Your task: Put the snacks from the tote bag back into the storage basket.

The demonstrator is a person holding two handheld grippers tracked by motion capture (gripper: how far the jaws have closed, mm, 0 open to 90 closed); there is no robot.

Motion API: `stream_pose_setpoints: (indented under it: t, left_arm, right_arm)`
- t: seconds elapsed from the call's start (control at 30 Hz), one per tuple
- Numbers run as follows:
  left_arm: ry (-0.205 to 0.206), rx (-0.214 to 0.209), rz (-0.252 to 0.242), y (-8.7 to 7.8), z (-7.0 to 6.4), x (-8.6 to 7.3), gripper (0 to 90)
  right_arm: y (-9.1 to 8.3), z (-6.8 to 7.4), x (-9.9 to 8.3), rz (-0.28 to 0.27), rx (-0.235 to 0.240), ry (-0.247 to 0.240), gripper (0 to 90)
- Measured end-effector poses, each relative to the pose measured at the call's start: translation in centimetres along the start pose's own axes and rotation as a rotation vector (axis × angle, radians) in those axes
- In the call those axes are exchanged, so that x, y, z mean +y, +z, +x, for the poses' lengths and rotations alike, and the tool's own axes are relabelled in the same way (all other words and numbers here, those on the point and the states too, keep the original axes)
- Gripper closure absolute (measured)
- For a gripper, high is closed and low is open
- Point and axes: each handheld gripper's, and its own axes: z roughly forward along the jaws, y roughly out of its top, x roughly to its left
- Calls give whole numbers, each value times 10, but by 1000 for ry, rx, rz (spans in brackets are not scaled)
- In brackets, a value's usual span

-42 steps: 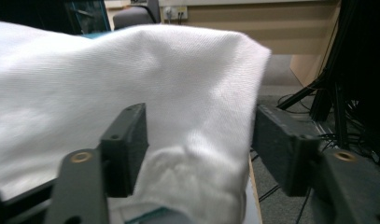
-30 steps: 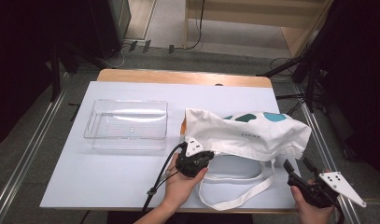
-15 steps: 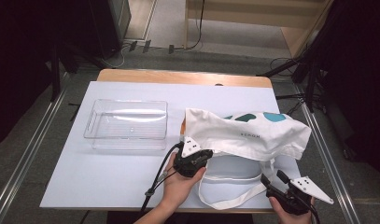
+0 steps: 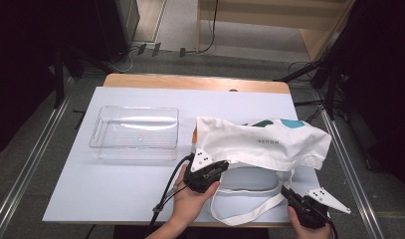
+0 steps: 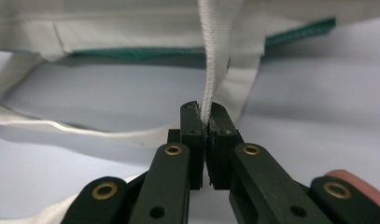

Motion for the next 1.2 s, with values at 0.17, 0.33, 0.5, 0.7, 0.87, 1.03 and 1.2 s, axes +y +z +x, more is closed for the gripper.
stream_pose_setpoints:
  t: [0.17, 0.33, 0.5, 0.7, 0.87, 1.03, 1.2]
  left_arm:
    - [19, -24, -1, -2, -8, -4, 854]
    - [30, -75, 37, 3, -18, -8, 839]
    - [48, -131, 61, 12, -29, -15, 808]
    - [43, -149, 82, 24, -40, -19, 737]
    - [37, -138, 106, 38, -56, -20, 593]
    - [65, -96, 116, 44, -71, -22, 427]
    - [110, -49, 160, 51, -76, -23, 543]
  right_arm:
    - [-4, 9, 5, -55, 17, -33, 885]
    - [-4, 27, 16, -124, 107, -85, 886]
    - [0, 37, 26, -149, 142, -86, 886]
    - [3, 42, 36, -167, 181, -78, 880]
    - [3, 44, 39, -177, 209, -77, 875]
    - [1, 48, 44, -189, 234, -68, 874]
    - [0, 52, 48, -201, 270, -53, 874]
